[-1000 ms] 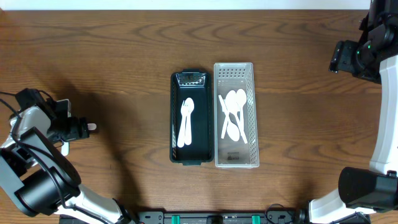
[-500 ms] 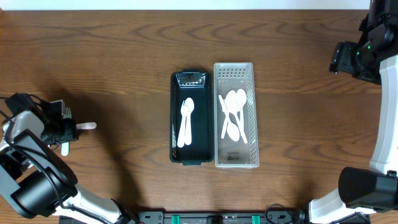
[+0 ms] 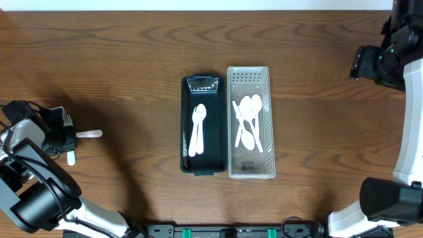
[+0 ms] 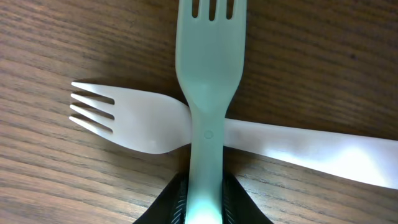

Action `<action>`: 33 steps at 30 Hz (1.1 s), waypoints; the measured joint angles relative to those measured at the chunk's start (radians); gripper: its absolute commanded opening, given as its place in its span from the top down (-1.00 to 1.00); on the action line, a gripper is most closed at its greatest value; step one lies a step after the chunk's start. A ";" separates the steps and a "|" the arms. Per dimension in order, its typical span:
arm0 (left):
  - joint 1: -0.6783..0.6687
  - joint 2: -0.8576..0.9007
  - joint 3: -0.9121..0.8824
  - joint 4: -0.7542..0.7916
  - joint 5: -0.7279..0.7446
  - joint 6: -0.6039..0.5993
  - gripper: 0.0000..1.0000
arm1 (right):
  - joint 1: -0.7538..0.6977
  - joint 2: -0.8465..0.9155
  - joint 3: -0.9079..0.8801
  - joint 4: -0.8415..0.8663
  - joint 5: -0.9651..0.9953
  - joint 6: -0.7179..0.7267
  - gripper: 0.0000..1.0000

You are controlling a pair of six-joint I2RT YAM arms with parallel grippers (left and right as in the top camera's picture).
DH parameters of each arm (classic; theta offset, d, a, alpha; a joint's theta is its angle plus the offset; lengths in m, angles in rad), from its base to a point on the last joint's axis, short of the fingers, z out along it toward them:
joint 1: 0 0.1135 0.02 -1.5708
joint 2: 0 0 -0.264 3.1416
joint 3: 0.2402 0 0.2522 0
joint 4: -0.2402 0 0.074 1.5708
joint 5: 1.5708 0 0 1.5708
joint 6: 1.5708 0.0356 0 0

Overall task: Pack container
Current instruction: 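Lower the left gripper onto the crossed forks and grasp one, then place the fork into the green basket beside the spoons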

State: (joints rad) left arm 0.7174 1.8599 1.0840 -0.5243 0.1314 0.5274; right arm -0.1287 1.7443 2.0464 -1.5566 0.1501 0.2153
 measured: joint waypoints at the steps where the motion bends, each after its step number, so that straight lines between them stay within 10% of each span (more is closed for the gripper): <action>1: 0.000 0.000 0.000 0.004 -0.001 -0.002 0.72 | 0.000 0.000 0.000 0.000 0.000 0.000 -0.57; 20: -0.024 -0.018 0.002 -0.024 -0.004 -0.120 0.88 | 0.000 0.000 0.000 0.022 0.000 0.000 -0.57; 33: -0.352 -0.360 0.040 -0.144 -0.007 -0.208 0.88 | 0.000 0.000 0.000 0.053 -0.021 0.000 -0.58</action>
State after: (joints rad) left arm 0.3653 1.4994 1.1236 -0.6682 0.1246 0.3195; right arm -0.1287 1.7443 2.0464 -1.5036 0.1295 0.2153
